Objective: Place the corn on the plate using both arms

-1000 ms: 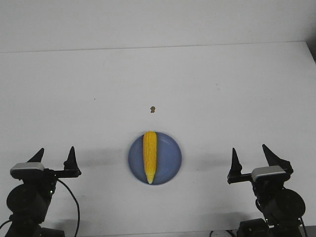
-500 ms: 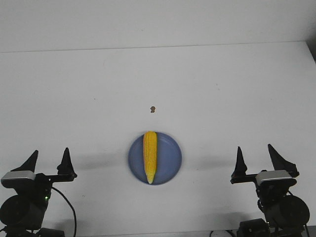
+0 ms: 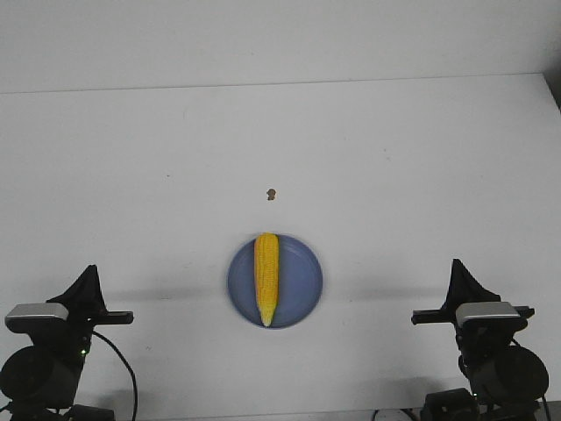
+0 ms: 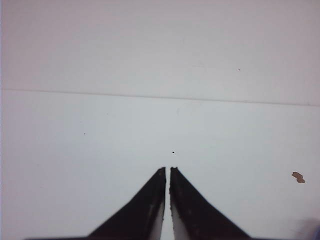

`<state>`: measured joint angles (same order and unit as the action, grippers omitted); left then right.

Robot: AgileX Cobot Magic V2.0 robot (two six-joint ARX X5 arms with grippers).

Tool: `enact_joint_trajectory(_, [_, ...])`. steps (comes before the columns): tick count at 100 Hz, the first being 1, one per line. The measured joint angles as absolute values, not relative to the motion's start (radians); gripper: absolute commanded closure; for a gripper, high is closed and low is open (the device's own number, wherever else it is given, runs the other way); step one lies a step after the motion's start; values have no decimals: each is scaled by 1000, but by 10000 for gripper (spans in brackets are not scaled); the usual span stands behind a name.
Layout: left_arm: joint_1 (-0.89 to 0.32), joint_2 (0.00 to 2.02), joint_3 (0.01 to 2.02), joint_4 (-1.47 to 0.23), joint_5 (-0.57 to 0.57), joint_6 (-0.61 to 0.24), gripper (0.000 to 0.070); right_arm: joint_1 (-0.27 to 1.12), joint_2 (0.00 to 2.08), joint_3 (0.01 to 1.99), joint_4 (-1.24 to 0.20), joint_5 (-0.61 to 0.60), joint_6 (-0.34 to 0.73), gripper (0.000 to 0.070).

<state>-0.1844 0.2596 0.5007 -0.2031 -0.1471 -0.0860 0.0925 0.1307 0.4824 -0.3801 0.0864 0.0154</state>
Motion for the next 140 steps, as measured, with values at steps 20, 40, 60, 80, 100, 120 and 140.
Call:
enact_joint_trajectory(20, [-184, 260, 501, -211, -147, -84, 684, 93, 131, 482, -377, 86, 15, 700])
enact_joint_trajectory(40, [-184, 260, 501, -211, -147, -84, 684, 93, 131, 482, -377, 86, 15, 700])
enact_joint_trajectory(60, [-184, 260, 501, -211, -147, -84, 684, 93, 131, 482, -377, 86, 16, 700])
enact_joint_trajectory(80, [-184, 260, 501, -211, -148, -84, 684, 93, 131, 482, -377, 86, 15, 700])
enact_joint_trajectory(100, [-170, 245, 499, -188, -147, -76, 684, 93, 131, 482, -376, 86, 15, 700])
enact_joint_trajectory(120, [-126, 146, 387, -133, -119, -76, 684, 93, 131, 482, -377, 86, 16, 700])
enact_joint_trajectory(140, [-107, 4, 196, -55, -57, -76, 684, 93, 131, 482, -376, 86, 15, 700])
